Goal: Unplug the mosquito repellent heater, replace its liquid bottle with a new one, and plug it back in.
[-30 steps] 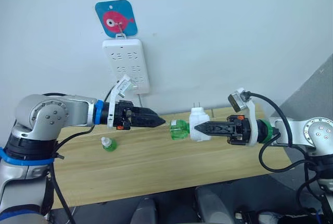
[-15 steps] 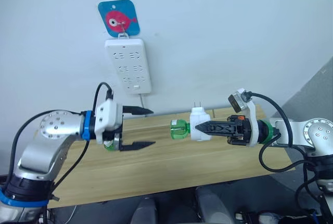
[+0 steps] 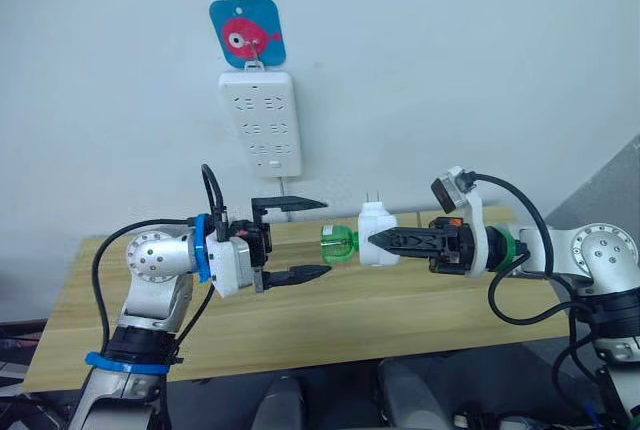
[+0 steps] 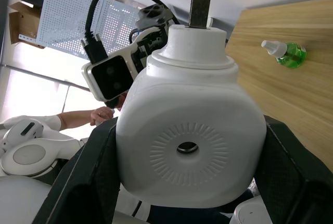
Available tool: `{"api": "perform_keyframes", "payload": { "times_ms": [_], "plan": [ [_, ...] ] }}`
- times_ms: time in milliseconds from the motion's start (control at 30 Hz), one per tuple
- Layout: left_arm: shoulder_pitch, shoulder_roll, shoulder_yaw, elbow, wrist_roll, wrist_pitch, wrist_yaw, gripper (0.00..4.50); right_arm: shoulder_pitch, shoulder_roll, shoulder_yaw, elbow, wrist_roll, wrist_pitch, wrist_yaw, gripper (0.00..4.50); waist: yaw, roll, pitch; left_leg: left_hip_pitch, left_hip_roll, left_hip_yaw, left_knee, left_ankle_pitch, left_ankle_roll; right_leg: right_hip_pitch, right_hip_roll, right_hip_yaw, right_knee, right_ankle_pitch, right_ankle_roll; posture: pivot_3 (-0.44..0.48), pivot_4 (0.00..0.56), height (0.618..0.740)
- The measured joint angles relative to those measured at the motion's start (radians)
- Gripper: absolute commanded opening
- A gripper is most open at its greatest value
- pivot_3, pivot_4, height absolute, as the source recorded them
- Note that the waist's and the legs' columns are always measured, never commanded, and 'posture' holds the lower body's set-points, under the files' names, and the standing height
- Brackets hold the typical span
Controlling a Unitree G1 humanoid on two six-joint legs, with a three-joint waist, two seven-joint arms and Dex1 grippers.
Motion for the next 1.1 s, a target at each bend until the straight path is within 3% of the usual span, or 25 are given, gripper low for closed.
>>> {"api": "perform_keyframes", "payload": {
  "times_ms": [233,433,533,733,1000,1100],
  "plan": [
    [-0.044,-0.027,-0.036,0.114,0.093,-0.193,0.048,4.50,0.000,0.016,-0.009,0.000,0.000,-0.001,-0.016,3.04,-0.010,0.000,0.000,0.000,0.000,-0.001,0.000,0.000,0.000,0.000,0.000,-0.001,0.000,0.000,0.000,-0.151,0.149,0.740],
    [-0.068,-0.028,-0.068,0.157,0.121,-0.262,0.109,4.50,0.000,0.019,-0.014,0.000,0.000,0.000,-0.021,3.04,-0.020,0.000,0.000,0.000,0.000,-0.002,0.000,0.000,0.000,0.000,0.000,-0.001,0.000,0.000,0.000,-0.155,0.147,0.740],
    [-0.076,-0.028,-0.082,0.161,0.122,-0.280,0.132,3.91,0.000,0.019,-0.015,0.000,0.000,0.000,-0.022,3.04,-0.023,0.000,0.000,0.000,0.000,-0.002,0.000,0.000,0.000,0.000,0.000,-0.001,0.001,0.000,0.000,-0.156,0.147,0.740],
    [-0.077,-0.009,-0.102,0.168,0.122,-0.305,0.160,2.28,0.000,0.019,-0.020,0.000,0.000,0.000,-0.023,3.04,-0.023,0.000,0.000,0.000,0.000,-0.002,0.000,0.000,0.000,0.000,0.000,-0.001,0.001,0.000,0.000,-0.154,0.146,0.740],
    [-0.076,0.013,-0.123,0.162,0.112,-0.292,0.185,2.28,0.000,0.020,-0.020,0.000,0.000,0.000,-0.023,3.04,-0.024,0.000,0.000,0.000,0.000,-0.002,0.000,0.000,0.000,0.000,0.000,-0.001,0.001,0.000,0.000,-0.158,0.143,0.740],
    [-0.048,0.100,-0.163,0.034,0.004,-0.061,0.160,2.28,0.000,0.021,-0.019,-0.011,0.001,0.005,-0.022,3.04,-0.031,0.000,0.000,0.000,0.000,-0.004,0.000,0.000,0.000,0.000,0.000,-0.002,0.001,0.000,0.000,-0.159,0.143,0.740]
  ]
}}
